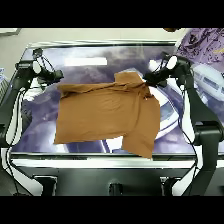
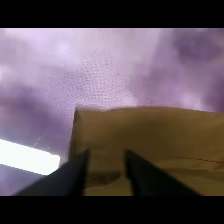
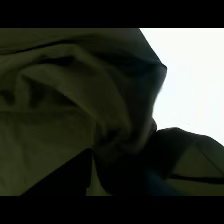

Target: Fold the clothes and pants, and hang the long-sleeved shirts on hangers.

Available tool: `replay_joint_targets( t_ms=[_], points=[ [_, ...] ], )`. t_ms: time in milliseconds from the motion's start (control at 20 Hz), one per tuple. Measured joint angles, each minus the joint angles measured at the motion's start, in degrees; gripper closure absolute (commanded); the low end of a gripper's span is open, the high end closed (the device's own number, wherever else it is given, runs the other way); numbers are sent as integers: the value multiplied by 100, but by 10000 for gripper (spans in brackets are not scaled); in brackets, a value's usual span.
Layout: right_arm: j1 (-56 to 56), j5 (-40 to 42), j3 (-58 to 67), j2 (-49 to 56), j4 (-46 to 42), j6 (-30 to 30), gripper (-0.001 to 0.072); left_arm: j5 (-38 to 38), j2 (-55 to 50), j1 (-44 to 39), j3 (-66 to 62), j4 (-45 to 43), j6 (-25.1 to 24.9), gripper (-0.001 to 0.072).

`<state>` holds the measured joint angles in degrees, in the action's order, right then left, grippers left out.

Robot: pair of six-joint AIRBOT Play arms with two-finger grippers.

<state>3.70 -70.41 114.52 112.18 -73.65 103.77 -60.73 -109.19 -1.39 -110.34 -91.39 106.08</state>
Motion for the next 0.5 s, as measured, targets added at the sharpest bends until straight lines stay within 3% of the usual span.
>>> replay_joint_targets(
  t_ms=[100,350,500],
  points=[
    [-46,-83,0,26,127,-162,243,-282,-39,96,-216,2,-17,224],
    [-557,-662,-26,-533,452,-1132,230,-1587,249,507,-560,109,-1071,225],
    [-1176,-892,-579,-1220,734,-1690,230,-2168,728,876,-188,262,-1340,225]
  ],
)
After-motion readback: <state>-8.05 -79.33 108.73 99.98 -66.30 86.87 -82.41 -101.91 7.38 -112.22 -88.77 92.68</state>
